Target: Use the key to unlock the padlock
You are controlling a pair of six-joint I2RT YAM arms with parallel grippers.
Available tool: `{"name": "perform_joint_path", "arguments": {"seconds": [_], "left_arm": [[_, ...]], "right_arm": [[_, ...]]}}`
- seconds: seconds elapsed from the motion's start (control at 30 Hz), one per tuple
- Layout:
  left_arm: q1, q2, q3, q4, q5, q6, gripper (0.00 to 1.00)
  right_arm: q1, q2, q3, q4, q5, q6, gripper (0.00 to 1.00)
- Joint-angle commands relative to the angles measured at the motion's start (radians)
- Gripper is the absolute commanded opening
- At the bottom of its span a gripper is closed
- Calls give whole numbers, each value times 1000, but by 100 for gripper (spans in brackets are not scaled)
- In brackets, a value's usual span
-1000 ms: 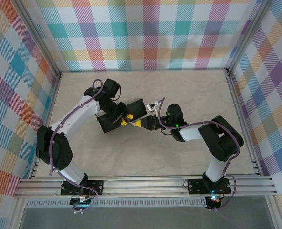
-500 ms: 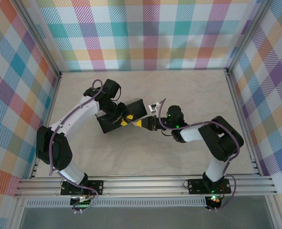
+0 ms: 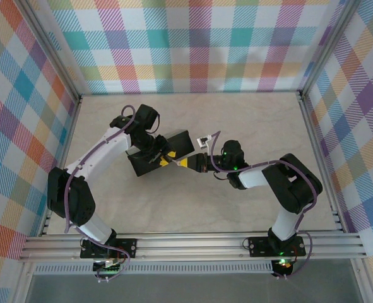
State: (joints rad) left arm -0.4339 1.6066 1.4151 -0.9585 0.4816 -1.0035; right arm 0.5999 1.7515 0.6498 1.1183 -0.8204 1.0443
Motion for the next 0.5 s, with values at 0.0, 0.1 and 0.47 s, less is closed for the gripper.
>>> {"name": "perform_joint_path", "arguments": {"seconds": [0.0,0.1,0.47], "left_arm": [[15,-48,-1,32,34,-12,0],[15,-50,-5,37,42,-15,0],[15,-56,-7,45,50,-26,0]], "right_arm": [[7,-10,-11,48,-4,11,0],[8,-4,-7,50,5,12,0],[11,9,0,86,18,22,0]]}}
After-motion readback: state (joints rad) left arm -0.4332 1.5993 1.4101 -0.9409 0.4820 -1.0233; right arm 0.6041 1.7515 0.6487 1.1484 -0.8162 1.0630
